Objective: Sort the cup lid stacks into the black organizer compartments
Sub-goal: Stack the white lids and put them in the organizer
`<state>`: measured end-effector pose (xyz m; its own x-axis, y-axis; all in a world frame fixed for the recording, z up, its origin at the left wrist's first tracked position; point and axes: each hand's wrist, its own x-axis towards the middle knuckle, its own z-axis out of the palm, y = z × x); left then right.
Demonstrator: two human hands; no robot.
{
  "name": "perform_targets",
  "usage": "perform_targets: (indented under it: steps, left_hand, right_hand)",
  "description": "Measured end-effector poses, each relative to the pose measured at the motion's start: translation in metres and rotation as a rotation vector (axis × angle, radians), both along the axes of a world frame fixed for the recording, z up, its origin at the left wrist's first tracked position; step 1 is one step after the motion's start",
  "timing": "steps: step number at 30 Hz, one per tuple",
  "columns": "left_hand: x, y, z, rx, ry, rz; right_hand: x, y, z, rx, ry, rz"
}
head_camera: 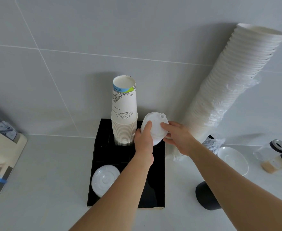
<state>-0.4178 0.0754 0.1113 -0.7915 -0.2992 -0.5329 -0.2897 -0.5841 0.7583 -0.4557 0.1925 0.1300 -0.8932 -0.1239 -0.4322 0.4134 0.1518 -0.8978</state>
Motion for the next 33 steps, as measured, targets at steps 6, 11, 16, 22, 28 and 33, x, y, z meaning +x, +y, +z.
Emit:
perform_targets:
  steps: [6,11,16,22,28,33]
  left_hand:
    - [-0.008,-0.006,-0.002,0.016,-0.072,-0.015]
    - [-0.005,-0.01,-0.004,-0.237,-0.108,-0.071]
    - [-0.006,-0.011,0.001,-0.28,-0.132,-0.074]
    - [0.004,-0.012,-0.001,-0.43,-0.122,-0.169]
    - [0.017,-0.015,-0.001,-0.624,-0.058,-0.364]
    - [0.018,-0.018,0.007,-0.666,-0.079,-0.437]
  right_hand:
    - [0.002,-0.009,-0.006,0.198,0.066,0.015]
    - [0.008,-0.017,-0.007,0.493,0.266,0.037]
    - [0.006,-0.024,-0.007,0.548,0.289,0.057]
    - [0.015,-0.021,-0.019,0.71,0.326,0.144]
    - [0.022,-0.023,-0.029,0.859,0.408,0.296]
    - [0.021,-0.022,-0.031,0.919,0.386,0.366]
